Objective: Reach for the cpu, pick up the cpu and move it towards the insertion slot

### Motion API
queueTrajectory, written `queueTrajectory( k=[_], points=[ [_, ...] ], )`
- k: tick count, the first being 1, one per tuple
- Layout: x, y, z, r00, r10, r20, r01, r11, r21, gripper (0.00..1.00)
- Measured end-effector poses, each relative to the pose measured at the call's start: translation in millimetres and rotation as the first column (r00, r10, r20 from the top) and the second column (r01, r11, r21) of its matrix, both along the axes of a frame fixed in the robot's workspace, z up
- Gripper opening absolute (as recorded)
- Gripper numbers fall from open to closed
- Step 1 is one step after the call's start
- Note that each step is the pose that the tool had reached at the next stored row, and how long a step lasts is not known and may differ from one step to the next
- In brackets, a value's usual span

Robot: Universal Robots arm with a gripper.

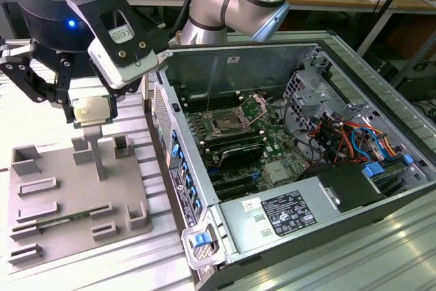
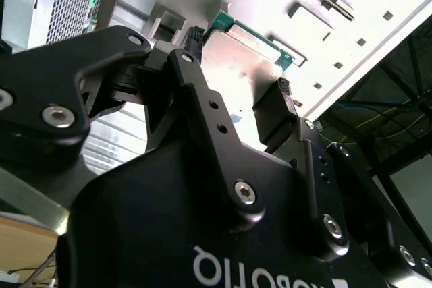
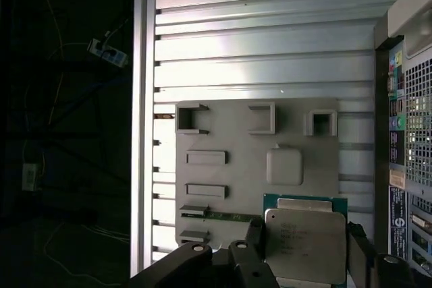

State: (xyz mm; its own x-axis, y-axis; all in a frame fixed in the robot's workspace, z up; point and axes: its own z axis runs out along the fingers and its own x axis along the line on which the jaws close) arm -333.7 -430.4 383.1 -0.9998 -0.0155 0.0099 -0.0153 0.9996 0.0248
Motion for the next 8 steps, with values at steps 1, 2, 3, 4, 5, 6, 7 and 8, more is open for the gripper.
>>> queueTrajectory(
  k=[1, 2, 3, 4, 5, 6, 7, 8],
  points=[
    [1.9, 0.0, 0.0, 1.0000, 0.000, 0.0000, 0.000, 1.0000, 0.0000, 0.55],
    [8.5, 0.0, 0.0, 1.0000, 0.000, -0.0001, 0.000, 1.0000, -0.0002, 0.55],
    [14.4, 0.0, 0.0, 1.0000, 0.000, 0.0000, 0.000, 1.0000, -0.0003, 0.55],
    [14.8, 0.0, 0.0, 1.0000, 0.000, 0.0000, 0.000, 1.0000, -0.0003, 0.55],
    [15.2, 0.0, 0.0, 1.0000, 0.000, 0.0000, 0.000, 1.0000, -0.0002, 0.55],
    [15.7, 0.0, 0.0, 1.0000, 0.000, 0.0000, 0.000, 1.0000, -0.0003, 0.55],
    [16.2, 0.0, 0.0, 1.0000, 0.000, -0.0001, 0.000, 1.0000, -0.0003, 0.55],
    [16.7, 0.0, 0.0, 1.0000, 0.000, 0.0000, 0.000, 1.0000, -0.0003, 0.55]
  ],
)
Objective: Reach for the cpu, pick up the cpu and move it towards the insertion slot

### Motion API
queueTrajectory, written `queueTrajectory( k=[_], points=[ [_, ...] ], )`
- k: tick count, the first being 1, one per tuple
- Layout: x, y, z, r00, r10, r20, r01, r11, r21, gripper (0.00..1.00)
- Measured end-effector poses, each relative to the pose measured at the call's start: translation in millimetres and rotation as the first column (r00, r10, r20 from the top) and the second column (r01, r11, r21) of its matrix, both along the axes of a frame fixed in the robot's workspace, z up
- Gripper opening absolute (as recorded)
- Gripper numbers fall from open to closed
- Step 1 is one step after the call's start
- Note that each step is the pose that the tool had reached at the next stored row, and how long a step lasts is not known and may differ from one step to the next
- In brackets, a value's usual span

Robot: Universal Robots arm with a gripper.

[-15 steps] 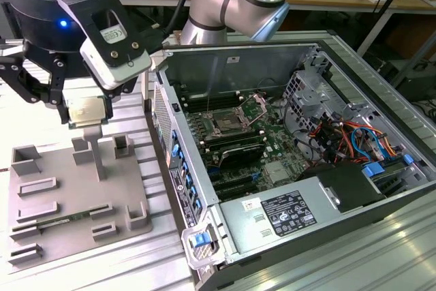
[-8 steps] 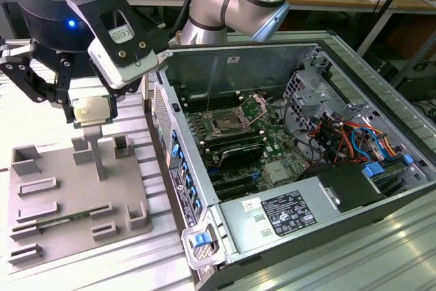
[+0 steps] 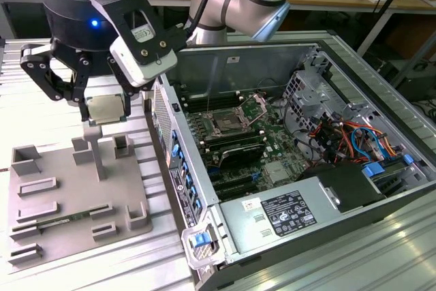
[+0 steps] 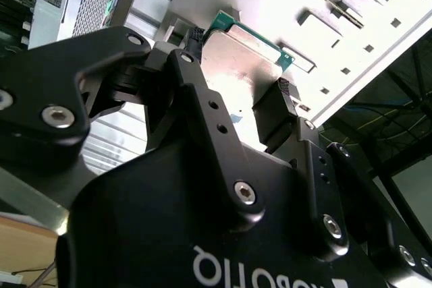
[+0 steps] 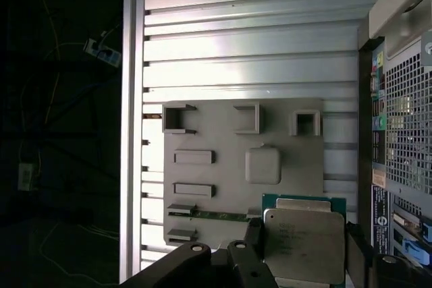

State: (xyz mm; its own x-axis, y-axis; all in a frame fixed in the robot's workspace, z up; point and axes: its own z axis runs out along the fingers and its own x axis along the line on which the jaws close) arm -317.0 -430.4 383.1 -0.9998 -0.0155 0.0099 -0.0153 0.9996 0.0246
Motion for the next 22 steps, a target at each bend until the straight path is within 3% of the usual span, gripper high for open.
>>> queueTrajectory(
  k=[22],
  points=[
    [14.6, 0.0, -0.1, 1.0000, 0.000, 0.0000, 0.000, 1.0000, 0.0000, 0.55]
  ],
)
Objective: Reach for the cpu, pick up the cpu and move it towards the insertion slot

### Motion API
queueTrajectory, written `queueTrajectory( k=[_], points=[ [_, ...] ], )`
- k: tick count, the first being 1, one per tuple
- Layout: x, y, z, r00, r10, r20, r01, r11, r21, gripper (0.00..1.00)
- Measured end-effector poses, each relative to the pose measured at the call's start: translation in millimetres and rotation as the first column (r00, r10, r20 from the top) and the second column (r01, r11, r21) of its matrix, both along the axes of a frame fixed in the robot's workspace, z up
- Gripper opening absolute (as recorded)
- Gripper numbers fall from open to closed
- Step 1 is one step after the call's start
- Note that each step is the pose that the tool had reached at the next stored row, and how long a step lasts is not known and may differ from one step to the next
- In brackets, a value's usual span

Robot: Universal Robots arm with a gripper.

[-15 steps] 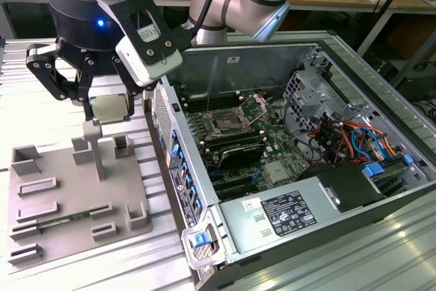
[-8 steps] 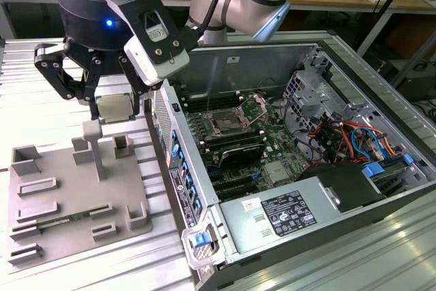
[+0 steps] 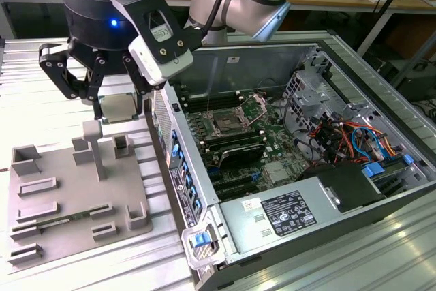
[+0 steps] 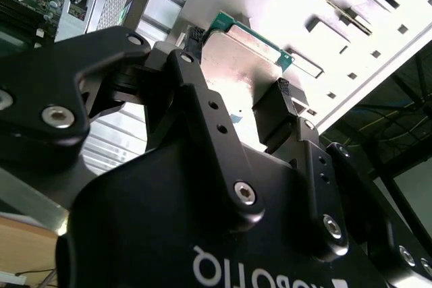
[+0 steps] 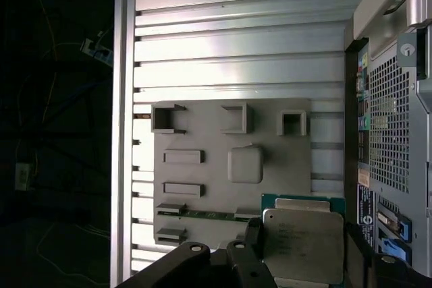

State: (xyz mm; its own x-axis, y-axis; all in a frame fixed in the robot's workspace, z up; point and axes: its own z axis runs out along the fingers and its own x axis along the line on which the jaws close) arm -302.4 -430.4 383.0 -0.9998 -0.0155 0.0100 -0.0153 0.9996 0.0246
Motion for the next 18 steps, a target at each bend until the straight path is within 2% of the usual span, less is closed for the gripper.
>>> queueTrajectory(
  k=[18],
  points=[
    [8.5, 0.0, -0.1, 1.0000, 0.000, 0.0000, 0.000, 1.0000, 0.0000, 0.55]
  ],
)
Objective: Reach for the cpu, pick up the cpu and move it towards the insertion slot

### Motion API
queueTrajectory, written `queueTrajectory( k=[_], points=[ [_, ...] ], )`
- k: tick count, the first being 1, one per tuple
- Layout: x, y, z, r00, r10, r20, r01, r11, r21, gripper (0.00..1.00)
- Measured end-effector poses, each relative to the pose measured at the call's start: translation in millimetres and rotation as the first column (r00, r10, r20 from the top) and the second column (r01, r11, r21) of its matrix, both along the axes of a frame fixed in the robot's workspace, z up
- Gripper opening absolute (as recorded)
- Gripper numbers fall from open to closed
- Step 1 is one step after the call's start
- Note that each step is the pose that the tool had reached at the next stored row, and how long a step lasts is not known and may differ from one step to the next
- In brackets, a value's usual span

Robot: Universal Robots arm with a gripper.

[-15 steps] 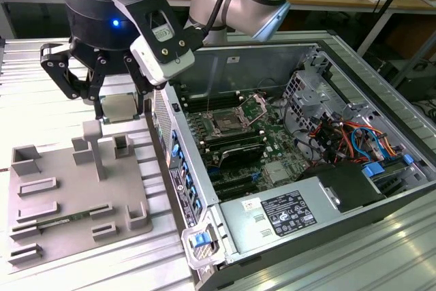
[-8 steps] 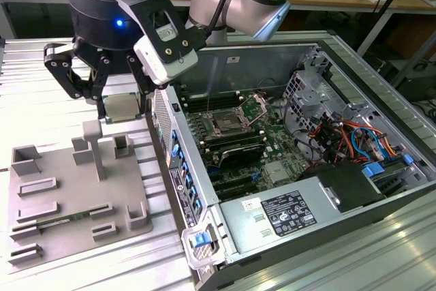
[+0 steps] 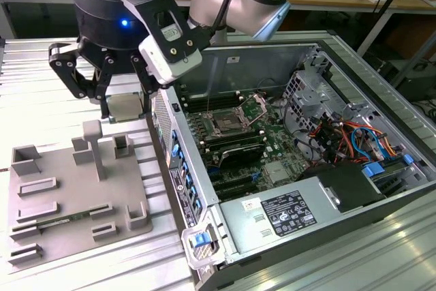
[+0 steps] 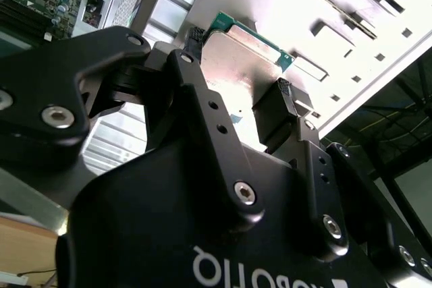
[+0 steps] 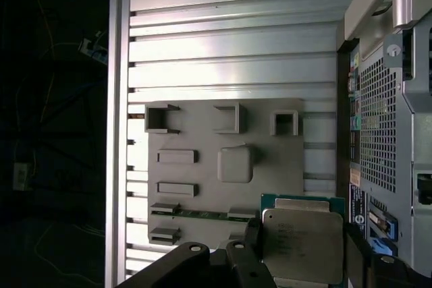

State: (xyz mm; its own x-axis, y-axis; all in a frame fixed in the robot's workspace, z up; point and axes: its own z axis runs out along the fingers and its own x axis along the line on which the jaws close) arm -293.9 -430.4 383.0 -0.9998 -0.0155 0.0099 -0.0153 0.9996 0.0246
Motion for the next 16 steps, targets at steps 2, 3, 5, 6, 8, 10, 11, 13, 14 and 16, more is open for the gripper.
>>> queueTrajectory(
  k=[2, 3, 5, 6, 8, 10, 11, 13, 14, 16],
  points=[
    [1.4, 0.0, 0.0, 1.0000, 0.000, 0.0000, 0.000, 1.0000, 0.0000, 0.55],
    [2.5, 0.0, 0.0, 1.0000, 0.000, 0.0000, 0.000, 1.0000, 0.0000, 0.55],
    [5.0, 0.0, -0.1, 1.0000, 0.000, 0.0000, 0.000, 1.0000, 0.0000, 0.55],
    [5.9, 0.0, -0.1, 1.0000, 0.000, 0.0001, 0.000, 1.0000, 0.0000, 0.55],
    [7.7, 0.0, -0.1, 1.0000, 0.000, 0.0000, 0.000, 1.0000, 0.0000, 0.55],
    [9.5, 0.0, -0.2, 1.0000, 0.000, 0.0000, 0.000, 1.0000, -0.0001, 0.55],
    [10.2, 0.0, -0.2, 1.0000, 0.000, 0.0000, 0.000, 1.0000, -0.0001, 0.55],
    [11.7, 0.0, -0.4, 1.0000, 0.000, 0.0000, 0.000, 1.0000, 0.0000, 0.55],
    [12.4, 0.0, -0.4, 1.0000, 0.000, 0.0000, 0.000, 1.0000, 0.0000, 0.55],
    [13.3, 0.0, -0.5, 1.0000, 0.000, 0.0000, 0.000, 1.0000, 0.0000, 0.55]
  ],
)
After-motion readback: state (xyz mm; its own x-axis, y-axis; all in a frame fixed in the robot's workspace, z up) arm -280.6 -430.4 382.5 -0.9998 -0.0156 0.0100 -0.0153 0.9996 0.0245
